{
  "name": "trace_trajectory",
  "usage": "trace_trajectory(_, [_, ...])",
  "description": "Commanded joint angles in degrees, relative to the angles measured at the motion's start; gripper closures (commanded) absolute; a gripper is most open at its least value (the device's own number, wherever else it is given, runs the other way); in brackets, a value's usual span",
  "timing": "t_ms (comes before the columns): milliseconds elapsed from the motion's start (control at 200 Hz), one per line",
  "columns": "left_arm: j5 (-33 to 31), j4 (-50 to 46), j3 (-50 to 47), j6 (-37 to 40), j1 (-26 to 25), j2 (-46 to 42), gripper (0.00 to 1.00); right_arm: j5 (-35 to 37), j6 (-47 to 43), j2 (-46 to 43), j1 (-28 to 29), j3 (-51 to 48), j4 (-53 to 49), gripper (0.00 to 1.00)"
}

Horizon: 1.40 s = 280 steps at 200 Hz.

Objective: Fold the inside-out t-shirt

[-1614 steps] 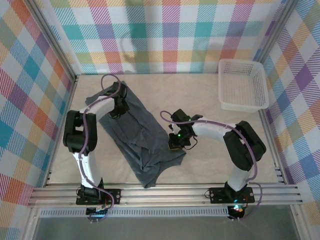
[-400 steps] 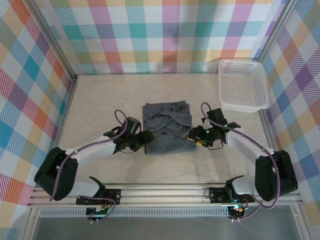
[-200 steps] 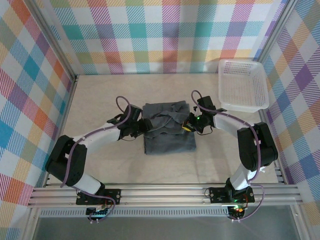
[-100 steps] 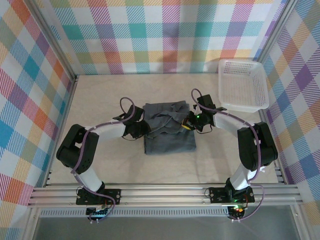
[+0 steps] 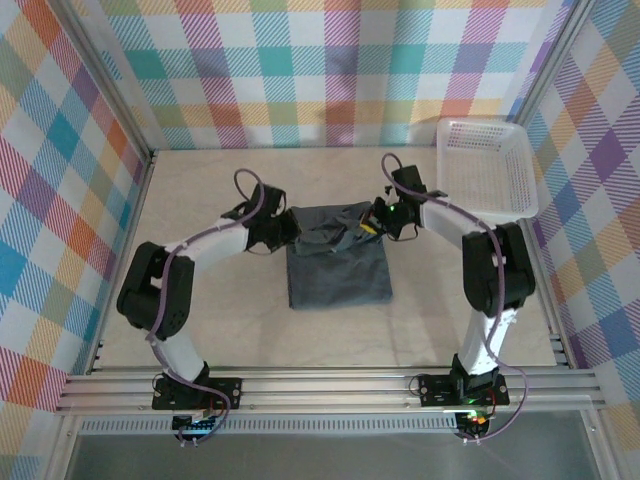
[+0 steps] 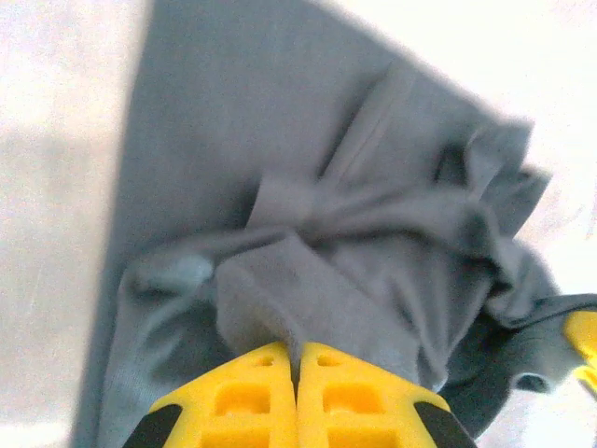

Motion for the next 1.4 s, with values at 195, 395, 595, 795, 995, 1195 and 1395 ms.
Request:
trace_trajectory(195, [3.75,3.61,16.73,0.03,9.09,14.7,0.54,-2.61,-5.95,12.62,-5.89,22.08,-8.22,0.54])
trace_trajectory(395, [4.33,2.79,11.26,4.3,10.27,9.96,0.34,-3.23,-11.46,5.27,-7.24,12.86,-7.2,0.38])
trace_trajectory(595, [0.96,0.03,9.85,11.08,6.59,11.34,0.28,-6.63,-12.61,2.25,-7.15,5.03,-4.15,0.34])
trace_trajectory(795, [-0.21,-0.1,16.86,11.62,5.02,18.82,0.29,-6.53,-13.48,2.76,-7.17,5.03,-4.03,0.32])
trace_trajectory(995, [-1.26,-1.78,20.67,12.0,4.75,23.35,0.38,-6.92,-14.52,4.17,-7.15,5.73,-5.32,0.31])
trace_trajectory(1195, [-4.27,-3.18,18.59,14.69,4.31,20.06,0.37,-7.16,-14.94,4.17,-7.17,6.58,-5.95,0.31])
trace_trajectory(1395, [-8.93,-4.09,17.59,18.38,4.22,16.36,0.33,-6.84,-15.51,4.5,-7.15,7.4,-6.75,0.3])
